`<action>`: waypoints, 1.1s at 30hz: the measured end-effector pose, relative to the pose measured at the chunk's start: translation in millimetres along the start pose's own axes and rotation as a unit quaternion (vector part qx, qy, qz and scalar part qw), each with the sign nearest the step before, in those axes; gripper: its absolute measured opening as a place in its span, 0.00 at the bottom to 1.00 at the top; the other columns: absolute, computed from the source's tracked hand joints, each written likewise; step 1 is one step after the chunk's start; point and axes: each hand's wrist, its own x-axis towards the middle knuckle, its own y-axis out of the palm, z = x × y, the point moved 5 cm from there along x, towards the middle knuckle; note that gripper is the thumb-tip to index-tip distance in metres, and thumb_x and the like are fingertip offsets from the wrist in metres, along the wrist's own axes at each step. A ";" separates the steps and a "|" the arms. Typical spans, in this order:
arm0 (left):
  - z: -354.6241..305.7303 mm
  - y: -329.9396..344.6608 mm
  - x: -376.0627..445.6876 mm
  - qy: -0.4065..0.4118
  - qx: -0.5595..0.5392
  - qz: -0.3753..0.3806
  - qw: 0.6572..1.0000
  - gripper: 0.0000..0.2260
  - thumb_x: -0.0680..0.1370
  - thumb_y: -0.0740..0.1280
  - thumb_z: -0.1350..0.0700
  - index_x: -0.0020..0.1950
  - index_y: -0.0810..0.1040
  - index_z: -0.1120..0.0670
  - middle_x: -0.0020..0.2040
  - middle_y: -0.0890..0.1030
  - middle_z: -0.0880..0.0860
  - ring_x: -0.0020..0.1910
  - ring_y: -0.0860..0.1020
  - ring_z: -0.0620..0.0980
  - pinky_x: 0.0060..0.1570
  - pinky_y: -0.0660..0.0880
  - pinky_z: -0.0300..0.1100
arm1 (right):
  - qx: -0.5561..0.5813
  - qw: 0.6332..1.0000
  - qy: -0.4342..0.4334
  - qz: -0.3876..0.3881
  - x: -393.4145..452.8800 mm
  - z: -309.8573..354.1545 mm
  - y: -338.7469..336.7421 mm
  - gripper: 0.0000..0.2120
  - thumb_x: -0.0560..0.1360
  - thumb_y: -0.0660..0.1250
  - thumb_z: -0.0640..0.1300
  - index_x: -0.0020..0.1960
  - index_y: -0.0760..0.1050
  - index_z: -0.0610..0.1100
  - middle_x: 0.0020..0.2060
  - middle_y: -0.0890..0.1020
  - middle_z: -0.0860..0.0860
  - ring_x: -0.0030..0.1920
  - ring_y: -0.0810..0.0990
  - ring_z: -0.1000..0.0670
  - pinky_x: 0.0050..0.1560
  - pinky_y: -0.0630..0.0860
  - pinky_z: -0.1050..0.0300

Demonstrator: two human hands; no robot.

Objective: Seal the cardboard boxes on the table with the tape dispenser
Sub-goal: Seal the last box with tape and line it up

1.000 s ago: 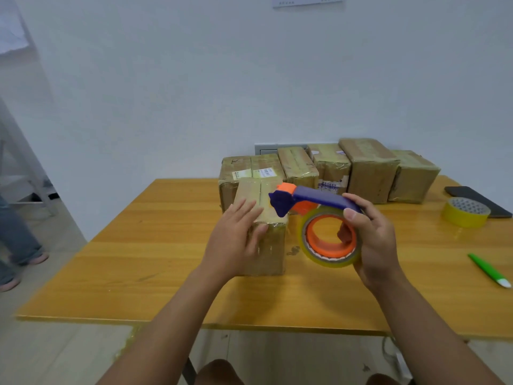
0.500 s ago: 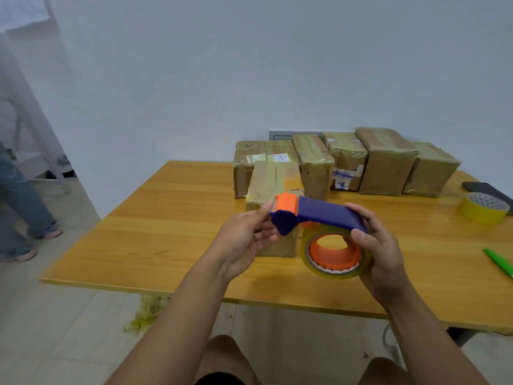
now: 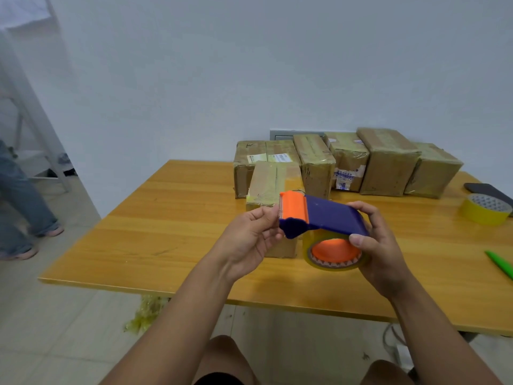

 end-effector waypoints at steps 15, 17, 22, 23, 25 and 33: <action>-16.1 -7.7 -5.0 -0.045 0.036 -0.040 0.998 0.14 0.71 0.71 0.55 0.50 0.80 0.65 0.40 0.83 0.59 0.35 0.82 0.49 0.33 0.80 0.36 | -0.010 0.999 -0.013 0.035 11.6 21.5 -2.5 0.28 0.59 0.75 0.49 0.58 0.76 0.61 0.61 0.78 0.46 0.57 0.80 0.42 0.45 0.81 0.53; -18.7 -9.2 -6.1 -0.052 0.054 -0.035 0.997 0.07 0.76 0.68 0.61 0.49 0.81 0.64 0.40 0.83 0.59 0.35 0.82 0.49 0.33 0.80 0.36 | -0.016 0.999 -0.014 0.040 12.4 25.0 -2.1 0.28 0.59 0.75 0.49 0.58 0.76 0.61 0.60 0.79 0.48 0.57 0.80 0.42 0.45 0.82 0.53; -21.9 -15.7 -6.4 -0.072 0.008 -0.037 0.997 0.05 0.77 0.60 0.64 0.46 0.75 0.62 0.35 0.80 0.57 0.33 0.81 0.51 0.33 0.80 0.40 | -0.029 0.998 -0.019 0.046 13.1 31.6 -1.5 0.28 0.59 0.75 0.50 0.59 0.76 0.61 0.59 0.79 0.50 0.57 0.80 0.41 0.45 0.81 0.52; -22.2 -14.3 -7.1 -0.073 0.006 -0.029 0.997 0.05 0.77 0.61 0.62 0.45 0.76 0.61 0.35 0.81 0.57 0.34 0.81 0.51 0.34 0.80 0.40 | -0.028 0.998 -0.018 0.047 13.1 31.7 -1.3 0.28 0.59 0.75 0.50 0.59 0.76 0.60 0.59 0.79 0.50 0.57 0.80 0.41 0.45 0.81 0.52; -22.6 -11.3 -8.7 -0.066 0.024 -0.012 0.997 0.06 0.74 0.68 0.59 0.45 0.78 0.62 0.36 0.81 0.57 0.34 0.81 0.49 0.34 0.80 0.38 | -0.029 0.998 -0.016 0.044 13.2 31.3 -0.6 0.29 0.59 0.75 0.50 0.59 0.76 0.60 0.59 0.79 0.49 0.57 0.80 0.41 0.44 0.81 0.53; -28.9 -22.9 -7.8 -0.049 0.155 -0.038 0.986 0.07 0.78 0.64 0.67 0.50 0.82 0.65 0.42 0.84 0.60 0.35 0.81 0.46 0.35 0.79 0.34 | -0.117 0.991 -0.028 0.051 15.8 42.4 4.2 0.29 0.58 0.76 0.53 0.59 0.76 0.61 0.58 0.79 0.55 0.57 0.80 0.46 0.44 0.82 0.53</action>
